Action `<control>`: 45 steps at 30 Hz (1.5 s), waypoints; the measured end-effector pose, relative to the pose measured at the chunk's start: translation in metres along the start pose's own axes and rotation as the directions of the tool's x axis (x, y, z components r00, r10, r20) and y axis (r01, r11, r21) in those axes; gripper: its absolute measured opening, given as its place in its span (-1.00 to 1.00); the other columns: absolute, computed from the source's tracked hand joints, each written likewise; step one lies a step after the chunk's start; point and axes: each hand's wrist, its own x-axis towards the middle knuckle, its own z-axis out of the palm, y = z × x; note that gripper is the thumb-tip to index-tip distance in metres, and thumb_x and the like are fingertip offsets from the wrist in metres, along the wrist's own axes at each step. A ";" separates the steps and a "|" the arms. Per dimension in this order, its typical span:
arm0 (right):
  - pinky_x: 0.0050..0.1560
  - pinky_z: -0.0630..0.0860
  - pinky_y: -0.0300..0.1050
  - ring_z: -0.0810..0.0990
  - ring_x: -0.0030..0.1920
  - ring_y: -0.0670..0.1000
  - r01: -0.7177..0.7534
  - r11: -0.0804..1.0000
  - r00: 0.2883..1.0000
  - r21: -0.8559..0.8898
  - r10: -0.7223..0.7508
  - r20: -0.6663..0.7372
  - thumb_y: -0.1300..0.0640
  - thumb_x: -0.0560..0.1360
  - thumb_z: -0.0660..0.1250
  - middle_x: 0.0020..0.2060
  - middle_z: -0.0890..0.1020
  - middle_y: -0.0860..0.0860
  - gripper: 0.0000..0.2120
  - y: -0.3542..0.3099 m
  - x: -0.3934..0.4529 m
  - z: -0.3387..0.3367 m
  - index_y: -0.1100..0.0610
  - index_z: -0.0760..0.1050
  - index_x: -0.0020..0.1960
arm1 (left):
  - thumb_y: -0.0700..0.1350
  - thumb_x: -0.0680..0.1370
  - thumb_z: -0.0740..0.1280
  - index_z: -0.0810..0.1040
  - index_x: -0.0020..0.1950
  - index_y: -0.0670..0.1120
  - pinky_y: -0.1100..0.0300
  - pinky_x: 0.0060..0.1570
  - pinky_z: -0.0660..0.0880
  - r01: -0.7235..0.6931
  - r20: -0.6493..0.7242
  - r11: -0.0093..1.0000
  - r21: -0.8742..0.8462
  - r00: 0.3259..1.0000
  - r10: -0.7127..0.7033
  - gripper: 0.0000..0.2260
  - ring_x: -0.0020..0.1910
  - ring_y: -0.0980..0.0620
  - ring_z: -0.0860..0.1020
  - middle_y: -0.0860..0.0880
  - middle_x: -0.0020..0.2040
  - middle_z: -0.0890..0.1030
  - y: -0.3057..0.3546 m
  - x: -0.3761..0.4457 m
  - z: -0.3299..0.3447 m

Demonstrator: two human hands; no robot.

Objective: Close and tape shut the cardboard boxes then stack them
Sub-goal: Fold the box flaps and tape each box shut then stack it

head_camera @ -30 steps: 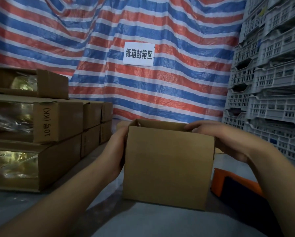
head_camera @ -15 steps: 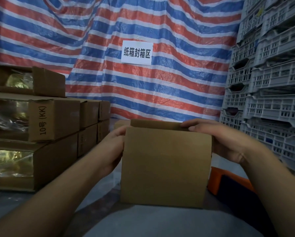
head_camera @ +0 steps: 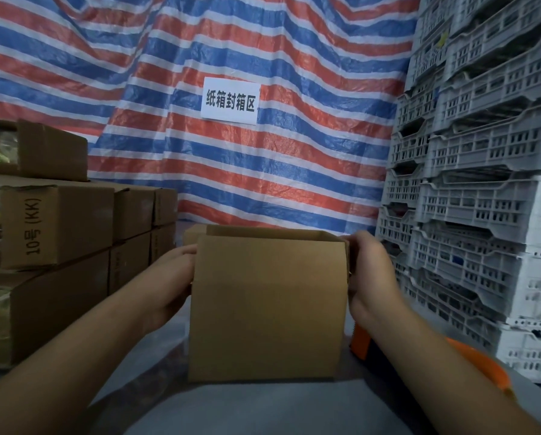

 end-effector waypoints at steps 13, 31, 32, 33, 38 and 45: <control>0.08 0.52 0.11 0.59 -0.13 0.00 0.137 0.982 0.990 -0.129 -0.134 0.031 -0.02 0.63 0.16 -0.24 0.62 0.00 -0.67 0.013 0.004 0.009 0.01 0.55 -0.23 | 0.05 0.55 0.31 0.71 -0.15 0.06 0.13 -0.17 0.48 0.009 0.036 1.000 -0.006 0.999 -0.008 -0.80 -0.30 0.07 0.64 -0.04 -0.21 0.68 0.004 0.000 -0.003; 0.20 0.49 0.02 0.71 -0.07 -0.12 0.215 0.914 0.958 -0.344 -0.129 0.256 -0.60 0.19 0.04 -0.19 0.73 -0.23 -0.52 0.013 0.001 0.006 -0.43 0.63 -0.23 | 0.23 0.58 0.19 0.61 0.14 -0.07 -0.02 0.13 0.48 0.049 -0.005 0.997 0.055 0.999 -0.049 -0.58 -0.07 -0.06 0.64 -0.15 -0.06 0.69 0.002 0.003 -0.003; 0.16 0.50 0.00 0.71 -0.08 -0.13 0.220 0.901 0.954 -0.373 -0.118 0.276 -0.61 0.18 0.03 -0.19 0.73 -0.22 -0.49 0.012 0.001 0.005 -0.43 0.63 -0.22 | 0.24 0.58 0.17 0.60 0.18 -0.08 -0.05 0.21 0.47 0.051 -0.026 0.997 0.057 0.998 -0.049 -0.55 0.02 -0.10 0.63 -0.17 0.02 0.68 0.004 0.003 -0.002; 0.09 0.50 -0.05 0.71 -0.12 -0.16 0.231 0.886 0.949 -0.402 -0.113 0.295 -0.62 0.18 0.03 -0.20 0.73 -0.22 -0.48 0.010 -0.001 0.006 -0.41 0.64 -0.22 | 0.25 0.59 0.14 0.59 0.21 -0.08 -0.09 0.27 0.45 0.058 -0.052 0.997 0.044 0.997 -0.055 -0.52 0.10 -0.13 0.61 -0.17 0.10 0.67 0.006 0.003 -0.001; -0.04 0.51 -0.11 0.71 -0.14 -0.13 0.295 0.845 0.932 -0.445 -0.152 0.328 -0.46 0.47 0.19 -0.17 0.75 -0.10 -0.52 0.010 -0.006 0.005 -0.15 0.72 -0.10 | 0.47 0.48 -0.04 0.71 0.09 0.05 -0.03 0.21 0.42 0.021 0.065 0.995 -0.095 0.998 -0.015 -0.30 0.15 -0.04 0.63 -0.05 0.12 0.68 0.012 -0.004 -0.007; 0.14 0.58 0.08 0.70 0.00 0.11 0.184 0.893 0.963 -0.410 -0.082 0.255 -0.14 0.62 0.26 -0.10 0.74 0.09 -0.64 0.008 -0.010 0.009 0.10 0.69 0.01 | 0.30 0.38 0.35 0.55 0.27 0.00 0.03 0.21 0.46 0.009 0.059 1.000 0.007 0.998 -0.010 -0.43 0.07 0.05 0.66 0.01 0.07 0.70 0.005 0.002 -0.006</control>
